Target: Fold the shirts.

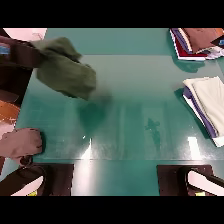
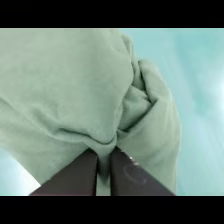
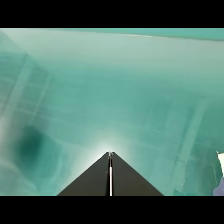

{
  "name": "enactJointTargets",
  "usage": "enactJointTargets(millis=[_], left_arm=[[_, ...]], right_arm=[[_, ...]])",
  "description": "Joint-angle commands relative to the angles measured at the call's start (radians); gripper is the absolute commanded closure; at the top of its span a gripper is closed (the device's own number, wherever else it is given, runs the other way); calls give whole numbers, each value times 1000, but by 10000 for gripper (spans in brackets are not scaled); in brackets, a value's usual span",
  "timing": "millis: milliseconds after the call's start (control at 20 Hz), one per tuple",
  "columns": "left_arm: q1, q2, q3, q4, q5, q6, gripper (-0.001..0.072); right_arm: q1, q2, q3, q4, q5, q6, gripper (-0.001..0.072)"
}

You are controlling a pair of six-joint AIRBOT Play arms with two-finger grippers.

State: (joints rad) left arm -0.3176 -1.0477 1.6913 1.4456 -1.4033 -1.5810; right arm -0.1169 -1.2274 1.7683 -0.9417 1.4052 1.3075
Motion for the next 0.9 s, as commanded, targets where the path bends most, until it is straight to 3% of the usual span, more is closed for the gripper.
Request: enactJointTargets(millis=[0,150,200,250,300,350,450,600,850], left_arm=[[-179,-95,-14,-14,5,-44,676],[-291,-217,-106,-50,56,-43,674],[-319,-254,-142,-66,91,-38,542],[-343,-291,-178,-71,135,-39,188],[-358,-322,-204,-70,172,-39,11],[-361,-353,-215,-70,193,-30,91],[-340,-376,-215,-27,223,18,91],[-220,-377,-214,31,312,0,91],[3,-473,-215,-163,337,-3,91]], right_arm=[[1,-1,10,0,-1,0,693],[1,-1,10,0,11,0,692],[1,-1,10,-1,14,1,692],[1,-1,10,-1,16,0,693],[1,-1,10,-1,17,1,693],[1,-1,10,-1,18,1,692],[1,-1,10,-1,21,0,692],[1,-1,10,-1,25,1,692],[1,0,-23,-1,44,0,692]])
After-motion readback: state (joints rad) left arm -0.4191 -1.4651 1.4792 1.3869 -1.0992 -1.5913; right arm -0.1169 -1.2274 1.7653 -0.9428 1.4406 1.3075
